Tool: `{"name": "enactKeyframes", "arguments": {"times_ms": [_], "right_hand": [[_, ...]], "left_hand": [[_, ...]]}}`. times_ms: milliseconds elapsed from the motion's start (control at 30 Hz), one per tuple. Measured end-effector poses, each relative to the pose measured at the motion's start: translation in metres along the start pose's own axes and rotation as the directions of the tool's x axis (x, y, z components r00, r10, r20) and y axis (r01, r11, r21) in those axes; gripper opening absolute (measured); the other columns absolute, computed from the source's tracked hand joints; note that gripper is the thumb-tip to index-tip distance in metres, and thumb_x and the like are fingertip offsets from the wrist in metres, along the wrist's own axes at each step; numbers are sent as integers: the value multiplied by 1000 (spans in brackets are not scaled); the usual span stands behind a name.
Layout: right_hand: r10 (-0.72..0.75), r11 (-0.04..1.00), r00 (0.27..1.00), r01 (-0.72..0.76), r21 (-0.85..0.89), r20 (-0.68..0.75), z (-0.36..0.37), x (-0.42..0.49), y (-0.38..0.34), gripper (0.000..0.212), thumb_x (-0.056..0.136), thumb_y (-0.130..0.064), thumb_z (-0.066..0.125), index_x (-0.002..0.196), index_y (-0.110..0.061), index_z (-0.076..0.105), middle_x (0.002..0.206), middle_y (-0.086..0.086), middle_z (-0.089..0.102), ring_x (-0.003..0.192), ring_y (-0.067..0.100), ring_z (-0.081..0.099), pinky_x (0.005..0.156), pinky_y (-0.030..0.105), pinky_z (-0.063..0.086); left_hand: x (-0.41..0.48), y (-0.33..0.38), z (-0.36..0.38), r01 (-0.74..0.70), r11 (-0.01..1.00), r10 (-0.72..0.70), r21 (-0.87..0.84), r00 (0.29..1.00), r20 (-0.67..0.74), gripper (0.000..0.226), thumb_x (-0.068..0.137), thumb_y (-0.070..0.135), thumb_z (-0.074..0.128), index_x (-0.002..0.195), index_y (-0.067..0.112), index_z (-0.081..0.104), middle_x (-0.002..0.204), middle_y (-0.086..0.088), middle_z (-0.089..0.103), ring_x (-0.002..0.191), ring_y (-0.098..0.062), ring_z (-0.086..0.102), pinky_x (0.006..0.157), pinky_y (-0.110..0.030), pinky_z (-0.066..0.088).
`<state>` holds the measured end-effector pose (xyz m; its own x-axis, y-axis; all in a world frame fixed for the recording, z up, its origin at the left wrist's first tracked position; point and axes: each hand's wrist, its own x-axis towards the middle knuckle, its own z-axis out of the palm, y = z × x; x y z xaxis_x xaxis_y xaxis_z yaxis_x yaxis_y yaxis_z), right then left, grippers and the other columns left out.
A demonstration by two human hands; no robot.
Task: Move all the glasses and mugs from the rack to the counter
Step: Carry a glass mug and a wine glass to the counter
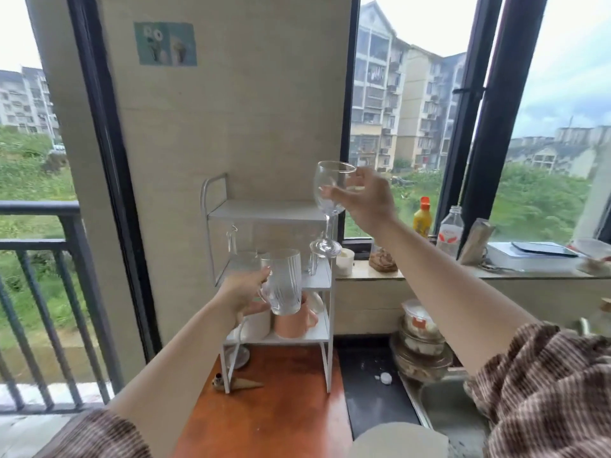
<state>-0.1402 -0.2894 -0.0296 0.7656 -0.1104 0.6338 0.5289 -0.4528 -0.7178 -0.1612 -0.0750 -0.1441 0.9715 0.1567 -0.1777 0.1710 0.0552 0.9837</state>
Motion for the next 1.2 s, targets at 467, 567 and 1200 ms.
{"name": "enactKeyframes", "arguments": {"times_ms": [467,567,1200], "right_hand": [[308,918,936,-340,-203,-172,-175,-190,42,64,66,-42,84,114,-12,53,102,-2,59,95,15,59,65,17,42],[330,885,905,-395,-247,-269,-230,-227,45,68,63,-43,85,115,-13,54,102,-4,59,89,10,57,64,14,40],[404,608,548,-759,-233,-732,-671,-527,36,73,63,-39,84,125,-21,49,108,-6,56,96,11,56,77,22,43]], "left_hand": [[-121,-72,151,65,992,-95,106,944,317,16,87,24,66,80,10,62,83,-5,60,72,-21,62,51,-28,58],[-154,-84,205,68,989,-115,130,911,397,15,85,22,67,81,8,65,88,-12,63,73,-24,65,49,-30,58],[-513,-212,579,98,962,-267,256,553,789,19,83,26,69,84,9,61,83,-6,63,74,-17,64,53,-29,54]]}}
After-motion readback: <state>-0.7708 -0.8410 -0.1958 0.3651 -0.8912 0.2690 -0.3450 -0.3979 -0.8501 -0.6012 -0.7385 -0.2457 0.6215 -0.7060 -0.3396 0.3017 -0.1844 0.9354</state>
